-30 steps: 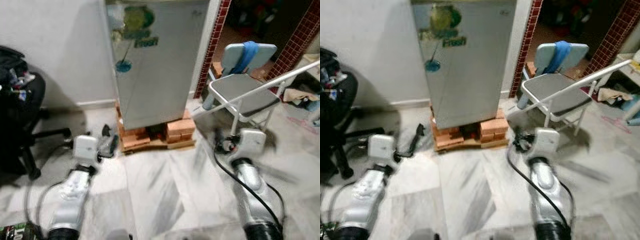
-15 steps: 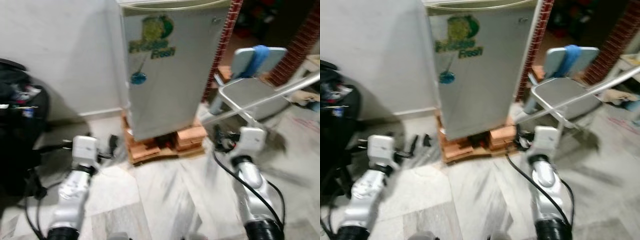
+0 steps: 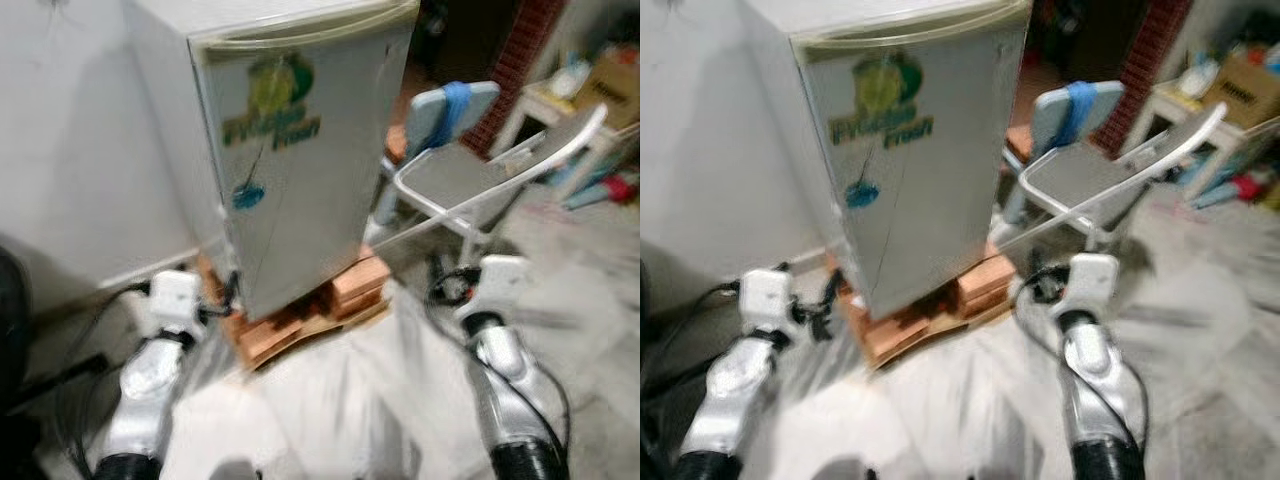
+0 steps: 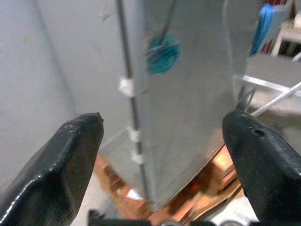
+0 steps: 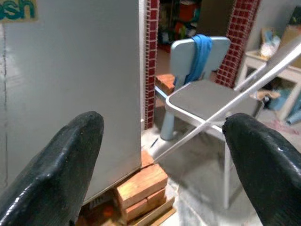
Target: Restocking fridge
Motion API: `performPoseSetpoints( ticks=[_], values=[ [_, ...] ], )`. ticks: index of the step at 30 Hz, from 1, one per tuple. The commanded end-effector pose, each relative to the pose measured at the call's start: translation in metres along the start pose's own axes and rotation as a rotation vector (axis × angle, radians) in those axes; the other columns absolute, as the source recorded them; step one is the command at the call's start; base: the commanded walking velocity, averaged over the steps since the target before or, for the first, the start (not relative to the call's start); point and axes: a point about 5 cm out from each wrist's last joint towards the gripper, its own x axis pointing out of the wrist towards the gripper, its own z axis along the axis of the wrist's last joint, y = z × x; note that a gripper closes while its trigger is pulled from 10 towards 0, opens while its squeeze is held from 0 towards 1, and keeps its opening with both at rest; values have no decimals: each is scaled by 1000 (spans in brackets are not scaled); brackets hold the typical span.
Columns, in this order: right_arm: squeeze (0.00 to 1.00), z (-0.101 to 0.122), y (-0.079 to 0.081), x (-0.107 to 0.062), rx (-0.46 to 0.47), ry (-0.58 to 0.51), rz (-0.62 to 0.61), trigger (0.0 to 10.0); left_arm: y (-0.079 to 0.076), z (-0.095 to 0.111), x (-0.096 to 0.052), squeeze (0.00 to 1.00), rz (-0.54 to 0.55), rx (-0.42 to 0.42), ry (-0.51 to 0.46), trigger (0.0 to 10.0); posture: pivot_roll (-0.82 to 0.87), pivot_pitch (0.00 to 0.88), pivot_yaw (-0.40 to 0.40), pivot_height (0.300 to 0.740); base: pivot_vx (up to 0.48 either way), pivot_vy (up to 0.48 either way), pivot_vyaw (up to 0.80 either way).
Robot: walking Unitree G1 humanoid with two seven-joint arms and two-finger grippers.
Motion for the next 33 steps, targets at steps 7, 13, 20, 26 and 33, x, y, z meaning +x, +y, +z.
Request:
performPoseSetpoints(
  ticks=[7,13,20,26,33],
  values=[
    [0,4,-11,1,-16,-13,-27,10000,-10,2,4,0,-24,-4,-6,10000,0,15,-12,740,0,441,-245],
    [0,3,-11,2,-18,-12,-27,10000,-11,0,4,0,-21,-17,5,10000,0,15,-14,740,0,462,0],
    [0,3,-11,2,-20,-9,-26,10000,-14,-4,0,0,-23,-23,26,10000,2,14,-16,740,0,479,0],
    [0,3,-10,3,-22,-6,-27,10000,-13,-6,0,0,-25,-6,33,10000,3,12,-18,740,0,480,-85],
    [0,2,-10,4,-27,-7,-30,10000,-11,-4,2,0,-20,10,19,10000,2,8,-18,740,0,164,-675]
  ],
)
